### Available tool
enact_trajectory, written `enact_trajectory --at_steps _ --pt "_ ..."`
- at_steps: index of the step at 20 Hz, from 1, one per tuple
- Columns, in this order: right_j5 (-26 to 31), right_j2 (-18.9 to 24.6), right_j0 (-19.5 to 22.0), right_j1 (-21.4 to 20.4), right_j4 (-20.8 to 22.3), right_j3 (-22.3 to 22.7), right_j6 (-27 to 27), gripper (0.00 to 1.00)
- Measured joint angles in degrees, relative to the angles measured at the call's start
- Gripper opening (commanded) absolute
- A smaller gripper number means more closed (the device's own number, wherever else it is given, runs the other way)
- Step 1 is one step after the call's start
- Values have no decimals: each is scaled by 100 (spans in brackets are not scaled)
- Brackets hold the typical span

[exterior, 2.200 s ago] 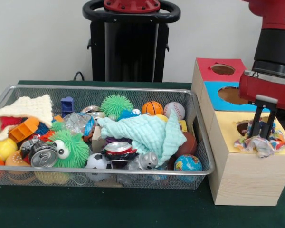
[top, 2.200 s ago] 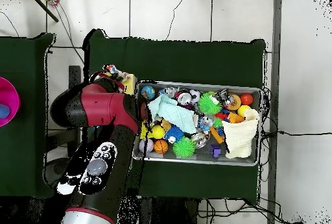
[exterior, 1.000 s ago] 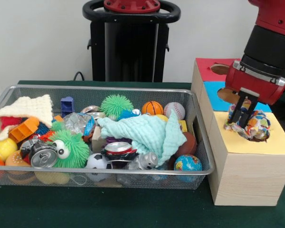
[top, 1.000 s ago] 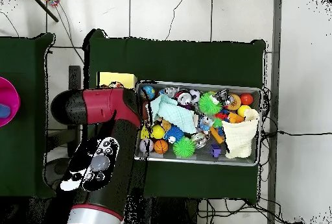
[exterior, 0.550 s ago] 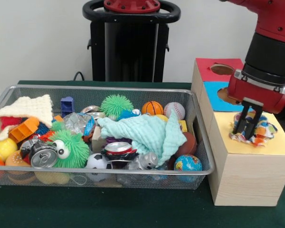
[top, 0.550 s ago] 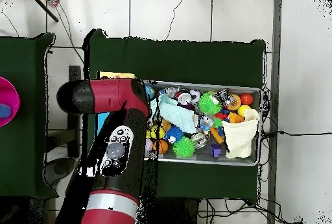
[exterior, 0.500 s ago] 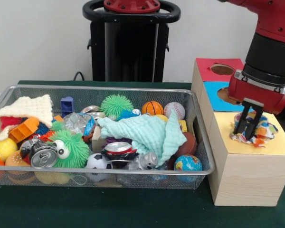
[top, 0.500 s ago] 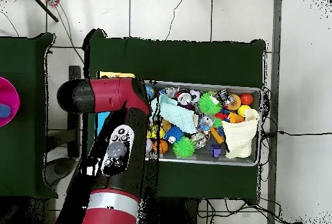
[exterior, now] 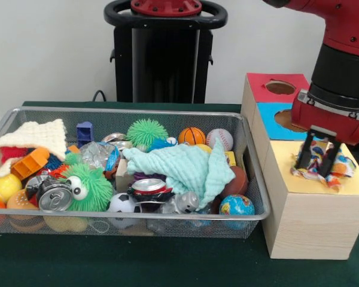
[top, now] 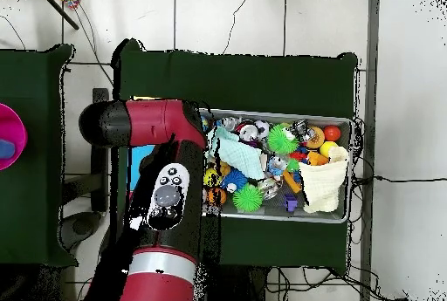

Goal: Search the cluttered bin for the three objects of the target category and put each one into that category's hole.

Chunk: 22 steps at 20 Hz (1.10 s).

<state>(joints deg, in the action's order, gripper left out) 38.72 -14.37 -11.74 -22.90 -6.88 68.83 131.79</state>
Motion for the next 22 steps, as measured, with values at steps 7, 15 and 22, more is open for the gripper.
enact_trajectory --at_steps 7,15,22 --pt "21 7 4 -25 1 18 0 100" --pt "102 -29 -43 -34 32 18 0 100" --pt "258 -123 -161 -36 135 10 0 0"
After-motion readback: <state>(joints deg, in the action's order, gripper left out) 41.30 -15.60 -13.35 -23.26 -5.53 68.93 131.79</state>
